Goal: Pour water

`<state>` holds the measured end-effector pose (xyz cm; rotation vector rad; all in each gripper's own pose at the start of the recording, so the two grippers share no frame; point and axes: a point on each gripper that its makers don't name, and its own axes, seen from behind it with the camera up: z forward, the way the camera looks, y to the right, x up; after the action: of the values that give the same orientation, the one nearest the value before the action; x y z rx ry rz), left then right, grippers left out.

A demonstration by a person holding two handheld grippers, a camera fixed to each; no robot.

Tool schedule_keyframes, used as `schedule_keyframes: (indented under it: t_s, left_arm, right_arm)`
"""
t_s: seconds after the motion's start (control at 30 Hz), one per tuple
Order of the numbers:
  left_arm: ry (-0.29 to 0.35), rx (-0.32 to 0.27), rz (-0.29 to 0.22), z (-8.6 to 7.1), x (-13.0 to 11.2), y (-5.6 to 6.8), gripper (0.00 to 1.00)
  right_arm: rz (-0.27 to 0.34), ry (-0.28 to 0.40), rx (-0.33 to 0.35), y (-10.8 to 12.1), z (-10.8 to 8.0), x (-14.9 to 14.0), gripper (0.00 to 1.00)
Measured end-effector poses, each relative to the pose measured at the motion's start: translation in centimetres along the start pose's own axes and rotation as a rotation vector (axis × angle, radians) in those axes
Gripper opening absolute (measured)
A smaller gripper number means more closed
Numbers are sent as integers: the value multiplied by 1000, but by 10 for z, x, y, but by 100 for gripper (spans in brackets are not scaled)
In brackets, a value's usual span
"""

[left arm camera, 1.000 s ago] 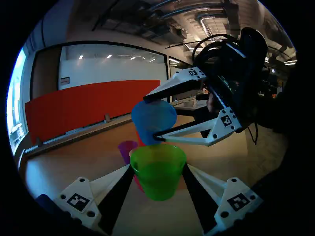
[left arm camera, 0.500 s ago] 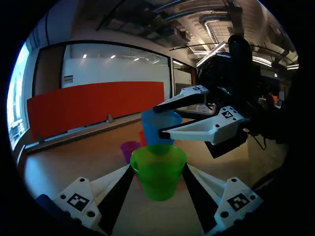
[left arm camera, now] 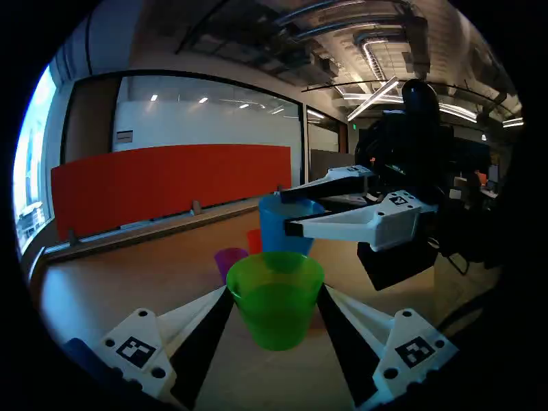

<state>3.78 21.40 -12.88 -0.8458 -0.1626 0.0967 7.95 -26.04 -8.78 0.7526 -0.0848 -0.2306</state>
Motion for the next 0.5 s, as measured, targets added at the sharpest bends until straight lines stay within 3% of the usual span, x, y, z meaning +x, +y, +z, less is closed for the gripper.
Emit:
schedule_keyframes:
  t_s: [0.5]
  left_arm:
    - [-17, 29, -6, -6, -3, -15, 85]
  right_arm:
    - [118, -28, -43, 18, -8, -15, 93]
